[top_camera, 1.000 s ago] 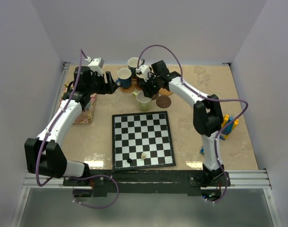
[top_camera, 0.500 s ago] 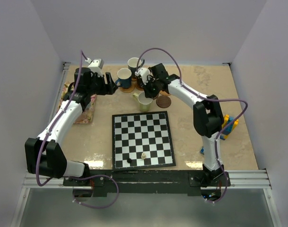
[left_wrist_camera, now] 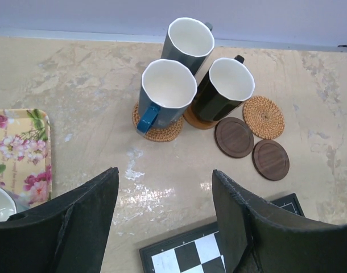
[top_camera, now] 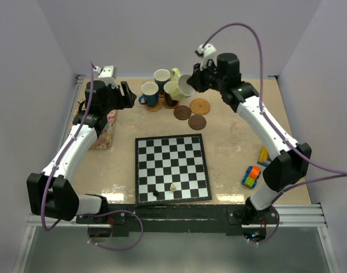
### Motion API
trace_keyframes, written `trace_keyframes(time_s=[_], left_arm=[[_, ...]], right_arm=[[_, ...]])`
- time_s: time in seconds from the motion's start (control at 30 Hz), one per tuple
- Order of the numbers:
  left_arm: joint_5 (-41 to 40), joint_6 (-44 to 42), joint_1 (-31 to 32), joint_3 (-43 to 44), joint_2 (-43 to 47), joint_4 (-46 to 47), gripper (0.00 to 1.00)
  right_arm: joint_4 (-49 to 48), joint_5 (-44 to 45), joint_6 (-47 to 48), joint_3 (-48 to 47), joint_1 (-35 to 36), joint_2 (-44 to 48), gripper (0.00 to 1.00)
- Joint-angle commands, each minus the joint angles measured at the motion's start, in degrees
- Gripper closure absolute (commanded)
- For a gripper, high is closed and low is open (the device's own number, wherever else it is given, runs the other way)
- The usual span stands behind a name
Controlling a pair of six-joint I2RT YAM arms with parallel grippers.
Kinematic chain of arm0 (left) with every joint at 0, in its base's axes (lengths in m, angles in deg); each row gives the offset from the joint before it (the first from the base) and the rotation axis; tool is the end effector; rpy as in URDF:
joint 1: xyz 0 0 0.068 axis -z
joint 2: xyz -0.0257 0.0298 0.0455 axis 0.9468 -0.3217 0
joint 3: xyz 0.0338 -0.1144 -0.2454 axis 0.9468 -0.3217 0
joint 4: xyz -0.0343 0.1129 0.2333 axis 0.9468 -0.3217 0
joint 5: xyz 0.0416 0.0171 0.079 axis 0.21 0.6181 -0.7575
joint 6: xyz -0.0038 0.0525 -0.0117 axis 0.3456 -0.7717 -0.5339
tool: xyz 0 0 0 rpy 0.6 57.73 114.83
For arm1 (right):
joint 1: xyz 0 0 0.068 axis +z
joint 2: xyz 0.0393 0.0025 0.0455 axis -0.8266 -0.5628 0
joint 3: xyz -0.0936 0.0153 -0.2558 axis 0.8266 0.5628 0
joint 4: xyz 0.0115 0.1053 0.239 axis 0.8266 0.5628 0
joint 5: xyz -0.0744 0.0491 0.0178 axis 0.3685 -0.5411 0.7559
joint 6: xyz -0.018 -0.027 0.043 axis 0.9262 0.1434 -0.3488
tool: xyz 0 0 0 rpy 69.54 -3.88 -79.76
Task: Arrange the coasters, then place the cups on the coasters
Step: Place the cup on the coaster.
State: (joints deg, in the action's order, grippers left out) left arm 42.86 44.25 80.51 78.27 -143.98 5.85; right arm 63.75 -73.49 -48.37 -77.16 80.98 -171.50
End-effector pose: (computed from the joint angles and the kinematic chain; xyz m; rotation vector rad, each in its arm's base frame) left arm 0.3049 -0.0546 0.3421 -0.0455 1.9254 -0.4435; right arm 0.3519 0.1765 0.4032 -0.6224 1.8229 0.5424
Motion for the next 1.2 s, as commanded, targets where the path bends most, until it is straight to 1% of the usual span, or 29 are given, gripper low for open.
trace_keyframes(time_s=[0.0, 0.13, 0.3, 0.5, 0.83, 1.03, 1.17], left_arm=[[-2.27, 1.05, -0.58, -0.03, 0.23, 3.88, 0.29], [-4.03, 1.40, -0.58, 0.76, -0.48, 3.62, 0.29], [-6.14, 1.05, -0.58, 1.29, -1.09, 3.53, 0.29], [-6.41, 1.05, -0.58, 2.87, -3.20, 3.36, 0.29], [-6.06, -0.44, -0.66, 5.86, -6.01, 2.21, 0.29], [-5.88, -1.32, -0.84, 6.13, -6.28, 1.60, 0.29], [-5.53, -1.50, -1.02, 6.30, -6.80, 1.60, 0.29]], right_arm=[[-7.39, 8.45, -12.76, -2.25, -4.31, 2.67, 1.00], [-0.98, 16.81, -18.20, -9.80, -4.67, -2.15, 1.00], [5.53, 27.79, -26.65, -16.48, -4.67, -7.35, 1.00], [8.53, 36.50, -32.80, -16.85, -4.67, -10.95, 1.00], [13.53, 46.52, -43.96, -16.23, -3.97, -17.19, 1.00], [20.56, 50.30, -49.94, -20.62, -2.74, -22.11, 1.00], [21.54, 51.19, -51.09, -22.47, -1.94, -24.75, 1.00]])
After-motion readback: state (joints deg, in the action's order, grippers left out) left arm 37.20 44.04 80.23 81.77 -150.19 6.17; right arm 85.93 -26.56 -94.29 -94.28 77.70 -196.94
